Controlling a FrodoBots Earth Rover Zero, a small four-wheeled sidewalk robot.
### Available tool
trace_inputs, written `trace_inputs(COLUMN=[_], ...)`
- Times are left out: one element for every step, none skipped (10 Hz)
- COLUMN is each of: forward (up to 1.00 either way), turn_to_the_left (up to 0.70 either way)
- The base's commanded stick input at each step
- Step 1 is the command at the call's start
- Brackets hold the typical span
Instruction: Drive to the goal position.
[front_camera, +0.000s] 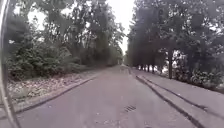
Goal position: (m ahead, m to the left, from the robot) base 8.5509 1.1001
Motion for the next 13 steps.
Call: trace_inputs(forward=[0.7, 0.7, 0.7, 0.7, 0.7, 0.7, 0.7, 0.7, 0.7, 0.7, 0.7, 0.7, 0.7], turn_to_the_left=[0.0, 0.0, 0.0, -0.02, -0.02, -0.02, -0.02, -0.02, -0.1, -0.19, -0.28, -0.16, 0.0])
